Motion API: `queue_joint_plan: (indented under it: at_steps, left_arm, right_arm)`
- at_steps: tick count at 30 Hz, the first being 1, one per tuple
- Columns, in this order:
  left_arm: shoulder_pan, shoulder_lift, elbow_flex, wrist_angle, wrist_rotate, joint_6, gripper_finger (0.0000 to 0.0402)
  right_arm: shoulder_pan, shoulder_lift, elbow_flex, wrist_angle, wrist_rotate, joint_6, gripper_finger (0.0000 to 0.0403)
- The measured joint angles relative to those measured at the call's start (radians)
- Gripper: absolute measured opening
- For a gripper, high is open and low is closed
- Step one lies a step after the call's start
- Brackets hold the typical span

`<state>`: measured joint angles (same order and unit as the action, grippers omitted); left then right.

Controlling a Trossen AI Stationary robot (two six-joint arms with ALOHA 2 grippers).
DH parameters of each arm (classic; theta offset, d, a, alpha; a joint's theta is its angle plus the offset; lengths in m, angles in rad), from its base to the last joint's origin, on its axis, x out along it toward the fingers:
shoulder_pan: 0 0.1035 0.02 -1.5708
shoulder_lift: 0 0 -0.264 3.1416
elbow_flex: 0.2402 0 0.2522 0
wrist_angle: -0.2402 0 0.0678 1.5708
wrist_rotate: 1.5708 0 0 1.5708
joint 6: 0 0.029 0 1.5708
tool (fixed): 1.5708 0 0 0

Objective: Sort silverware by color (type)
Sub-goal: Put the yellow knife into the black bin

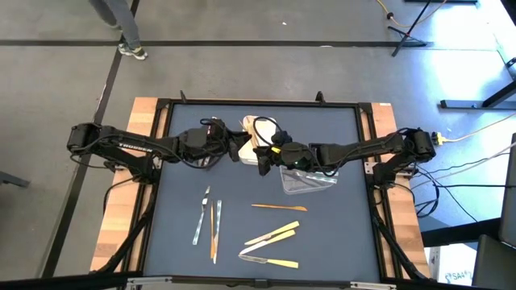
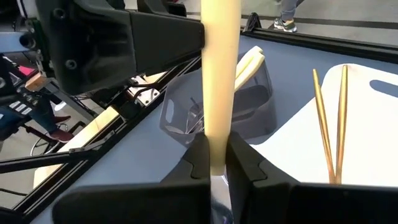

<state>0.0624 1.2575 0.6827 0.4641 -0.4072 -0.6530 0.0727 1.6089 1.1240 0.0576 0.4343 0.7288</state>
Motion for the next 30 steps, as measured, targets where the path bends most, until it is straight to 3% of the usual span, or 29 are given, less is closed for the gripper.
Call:
queue_joint_plan:
  at_steps: [21,30]
  left_arm:
    - [0.0,0.0,0.0,-0.025,0.006,0.0,0.0101]
    - [-0.001,0.0,0.001,-0.019,0.007,-0.007,0.0057]
  right_arm:
    - [0.032,0.061,0.001,0.082,0.0,0.003,0.0007]
    - [0.032,0.062,0.001,0.08,0.0,0.0,0.0007]
